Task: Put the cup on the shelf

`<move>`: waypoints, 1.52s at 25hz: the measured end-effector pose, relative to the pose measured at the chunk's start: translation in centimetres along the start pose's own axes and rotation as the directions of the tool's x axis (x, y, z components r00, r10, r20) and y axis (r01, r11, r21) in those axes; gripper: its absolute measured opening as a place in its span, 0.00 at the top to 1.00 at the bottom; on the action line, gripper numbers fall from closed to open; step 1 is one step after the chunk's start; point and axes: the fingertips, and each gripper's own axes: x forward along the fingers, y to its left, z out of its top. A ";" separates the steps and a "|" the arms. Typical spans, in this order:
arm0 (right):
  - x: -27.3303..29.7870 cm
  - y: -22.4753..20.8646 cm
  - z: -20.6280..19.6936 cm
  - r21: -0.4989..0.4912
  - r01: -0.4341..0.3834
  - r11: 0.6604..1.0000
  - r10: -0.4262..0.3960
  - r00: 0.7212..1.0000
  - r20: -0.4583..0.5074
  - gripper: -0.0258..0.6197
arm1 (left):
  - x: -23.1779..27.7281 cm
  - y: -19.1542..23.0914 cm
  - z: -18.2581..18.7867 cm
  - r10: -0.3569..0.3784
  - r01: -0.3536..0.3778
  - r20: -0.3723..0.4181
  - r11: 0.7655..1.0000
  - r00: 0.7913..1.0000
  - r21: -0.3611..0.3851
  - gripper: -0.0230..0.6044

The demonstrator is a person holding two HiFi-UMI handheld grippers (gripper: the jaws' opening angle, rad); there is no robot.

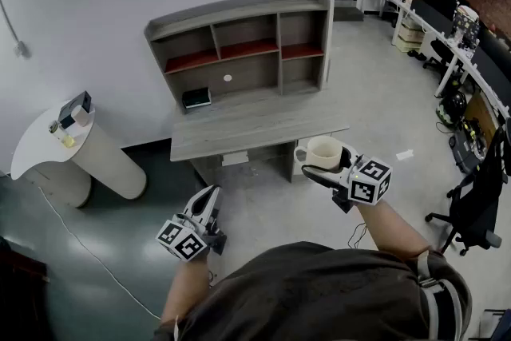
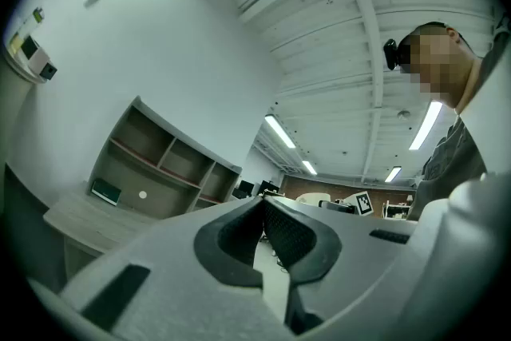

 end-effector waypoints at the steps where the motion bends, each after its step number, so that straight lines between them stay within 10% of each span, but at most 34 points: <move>1: 0.0 -0.1 0.0 -0.001 0.005 1.000 -0.005 1.000 0.001 0.28 | 0.1 0.1 0.0 -0.005 0.005 0.000 1.000 1.000 0.003 0.97; 38: -7.6 -10.9 3.1 0.004 -0.046 0.999 0.046 0.999 0.006 0.28 | 12.7 -6.6 -3.8 0.027 -0.028 0.013 0.999 1.000 0.032 0.97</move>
